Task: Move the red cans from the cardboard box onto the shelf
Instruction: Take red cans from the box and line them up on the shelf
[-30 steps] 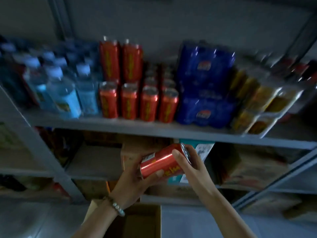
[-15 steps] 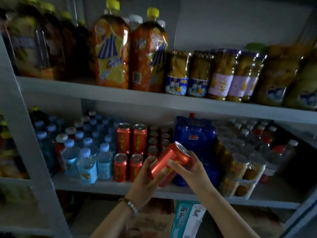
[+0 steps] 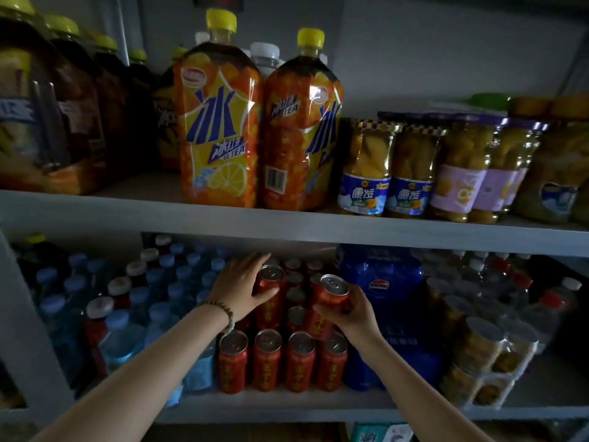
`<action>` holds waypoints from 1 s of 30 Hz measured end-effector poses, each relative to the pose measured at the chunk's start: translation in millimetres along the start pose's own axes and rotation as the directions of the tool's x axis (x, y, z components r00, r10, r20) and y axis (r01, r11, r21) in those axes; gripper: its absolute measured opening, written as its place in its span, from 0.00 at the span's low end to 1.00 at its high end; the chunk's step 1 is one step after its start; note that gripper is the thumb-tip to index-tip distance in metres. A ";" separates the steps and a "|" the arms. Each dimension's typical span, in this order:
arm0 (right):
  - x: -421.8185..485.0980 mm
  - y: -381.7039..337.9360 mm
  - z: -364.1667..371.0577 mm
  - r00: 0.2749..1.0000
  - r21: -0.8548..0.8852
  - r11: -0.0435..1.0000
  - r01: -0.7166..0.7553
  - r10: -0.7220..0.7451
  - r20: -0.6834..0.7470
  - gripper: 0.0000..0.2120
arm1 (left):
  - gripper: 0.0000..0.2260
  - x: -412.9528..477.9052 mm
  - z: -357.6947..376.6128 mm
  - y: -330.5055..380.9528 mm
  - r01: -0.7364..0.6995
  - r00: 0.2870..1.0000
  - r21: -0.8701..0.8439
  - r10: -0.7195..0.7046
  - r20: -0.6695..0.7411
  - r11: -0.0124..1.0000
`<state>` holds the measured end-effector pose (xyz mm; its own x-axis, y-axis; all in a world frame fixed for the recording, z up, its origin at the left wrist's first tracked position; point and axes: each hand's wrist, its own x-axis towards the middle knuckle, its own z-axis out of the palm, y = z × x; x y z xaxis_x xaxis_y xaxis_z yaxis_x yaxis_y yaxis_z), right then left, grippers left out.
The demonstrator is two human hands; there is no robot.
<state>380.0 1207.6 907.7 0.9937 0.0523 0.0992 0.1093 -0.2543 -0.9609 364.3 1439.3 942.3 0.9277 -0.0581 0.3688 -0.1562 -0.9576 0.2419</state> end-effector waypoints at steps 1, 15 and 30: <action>8.9 3.1 5.1 1.000 -0.008 1.000 -0.007 0.007 -0.002 0.32 | 0.33 7.4 3.3 -3.4 -0.008 1.000 0.029 0.008 0.013 1.000; 54.4 22.2 44.3 0.992 -0.075 0.993 0.087 -0.079 0.094 0.34 | 0.28 23.3 24.5 -13.3 0.060 0.996 -0.017 -0.059 0.071 0.998; 78.0 23.7 33.3 0.960 -0.192 0.980 0.056 0.000 0.280 0.46 | 0.29 25.4 29.2 -17.1 0.057 0.997 -0.015 -0.056 0.051 0.998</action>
<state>459.3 1237.8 884.1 0.9470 0.3203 0.0234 0.1678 -0.4313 -0.8865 400.5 1445.9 921.3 0.9511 -0.0184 0.3083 -0.1081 -0.9549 0.2764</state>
